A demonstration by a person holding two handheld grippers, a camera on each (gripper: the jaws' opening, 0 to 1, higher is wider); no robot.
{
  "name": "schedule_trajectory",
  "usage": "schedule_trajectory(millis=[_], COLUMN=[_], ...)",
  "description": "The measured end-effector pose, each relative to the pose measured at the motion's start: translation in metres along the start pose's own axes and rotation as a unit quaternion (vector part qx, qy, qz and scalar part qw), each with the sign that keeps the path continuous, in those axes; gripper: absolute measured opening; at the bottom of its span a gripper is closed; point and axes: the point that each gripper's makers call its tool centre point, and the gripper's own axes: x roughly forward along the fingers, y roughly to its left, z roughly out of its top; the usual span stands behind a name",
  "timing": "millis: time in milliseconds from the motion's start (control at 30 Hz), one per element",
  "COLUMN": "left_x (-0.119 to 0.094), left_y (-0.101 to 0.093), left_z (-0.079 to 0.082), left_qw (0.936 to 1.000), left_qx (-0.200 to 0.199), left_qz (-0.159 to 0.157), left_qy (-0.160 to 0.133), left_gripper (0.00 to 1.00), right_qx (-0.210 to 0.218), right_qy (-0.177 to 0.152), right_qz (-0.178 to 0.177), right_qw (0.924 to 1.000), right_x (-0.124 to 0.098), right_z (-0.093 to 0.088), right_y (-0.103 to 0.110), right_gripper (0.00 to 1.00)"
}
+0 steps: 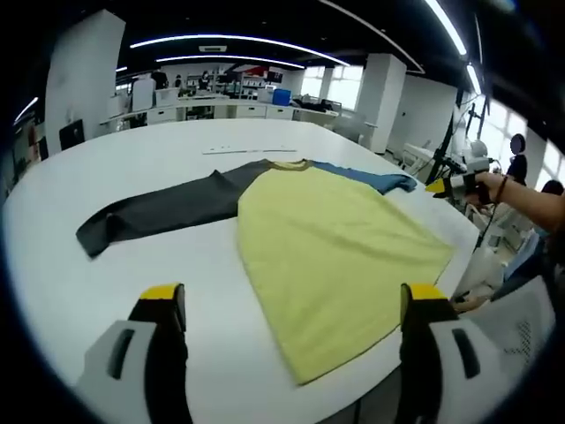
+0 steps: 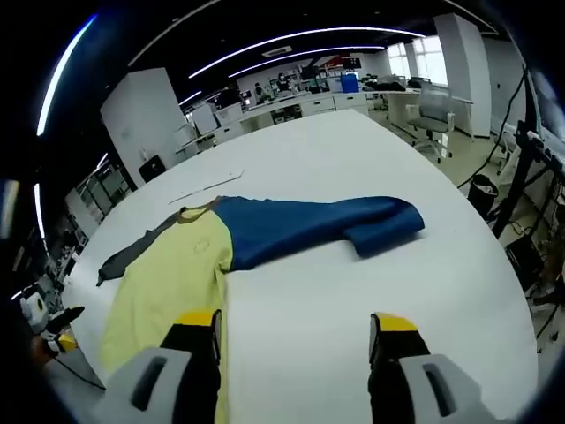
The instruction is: Fold the garment on the visible template until the final outline fits inside the template.
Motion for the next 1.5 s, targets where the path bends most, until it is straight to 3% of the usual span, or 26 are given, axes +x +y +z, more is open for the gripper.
schedule_trajectory(millis=[167, 467, 733, 1100, 1300, 1500], left_x=[-0.001, -0.002, -0.003, -0.005, -0.006, -0.005], left_y=[-0.002, -0.003, -0.002, 0.002, -0.003, -0.006], left_z=[0.002, 0.005, 0.002, 0.004, 0.003, 0.007], left_qw=[1.0000, 1.0000, 0.9999, 0.9998, 0.9997, 0.9995], left_qx=[0.002, 0.007, 0.013, 0.016, 0.026, 0.033], left_qz=[0.000, 0.006, 0.007, 0.008, 0.003, 0.000], left_qy=[0.003, -0.003, 0.001, -0.005, -0.001, -0.004], left_gripper=[0.99, 0.99, 0.98, 0.96, 0.95, 0.95], right_qx=[0.013, 0.073, 0.111, 0.146, 0.118, 0.083], right_qy=[0.000, -0.017, -0.005, 0.004, 0.017, 0.022], right_qz=[-0.021, -0.058, -0.098, -0.131, -0.146, -0.133], right_qw=[0.9997, 0.9955, 0.9890, 0.9805, 0.9821, 0.9874], right_x=[0.010, 0.025, 0.040, 0.054, 0.061, 0.058], right_z=[0.012, 0.029, 0.029, 0.029, 0.029, 0.035], right_y=[-0.018, -0.040, -0.057, -0.061, -0.069, -0.074], right_gripper=[0.63, 0.44, 0.28, 0.13, 0.01, 0.00])
